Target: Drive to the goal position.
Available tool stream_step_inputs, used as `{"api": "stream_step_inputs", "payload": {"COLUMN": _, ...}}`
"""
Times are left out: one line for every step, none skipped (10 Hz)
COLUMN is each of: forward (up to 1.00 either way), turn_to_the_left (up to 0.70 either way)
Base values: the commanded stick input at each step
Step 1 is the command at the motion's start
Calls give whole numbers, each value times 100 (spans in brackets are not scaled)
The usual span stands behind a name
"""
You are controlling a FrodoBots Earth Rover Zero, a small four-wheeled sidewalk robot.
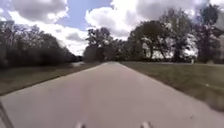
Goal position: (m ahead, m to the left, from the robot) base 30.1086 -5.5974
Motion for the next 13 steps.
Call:
{"api": "stream_step_inputs", "payload": {"forward": 100, "turn_to_the_left": 0}}
{"api": "stream_step_inputs", "payload": {"forward": 100, "turn_to_the_left": -19}}
{"api": "stream_step_inputs", "payload": {"forward": 100, "turn_to_the_left": 0}}
{"api": "stream_step_inputs", "payload": {"forward": 100, "turn_to_the_left": 0}}
{"api": "stream_step_inputs", "payload": {"forward": 100, "turn_to_the_left": 0}}
{"api": "stream_step_inputs", "payload": {"forward": 100, "turn_to_the_left": 0}}
{"api": "stream_step_inputs", "payload": {"forward": 100, "turn_to_the_left": 0}}
{"api": "stream_step_inputs", "payload": {"forward": 100, "turn_to_the_left": 0}}
{"api": "stream_step_inputs", "payload": {"forward": 100, "turn_to_the_left": 0}}
{"api": "stream_step_inputs", "payload": {"forward": 100, "turn_to_the_left": 0}}
{"api": "stream_step_inputs", "payload": {"forward": 100, "turn_to_the_left": 0}}
{"api": "stream_step_inputs", "payload": {"forward": 100, "turn_to_the_left": 0}}
{"api": "stream_step_inputs", "payload": {"forward": 100, "turn_to_the_left": 0}}
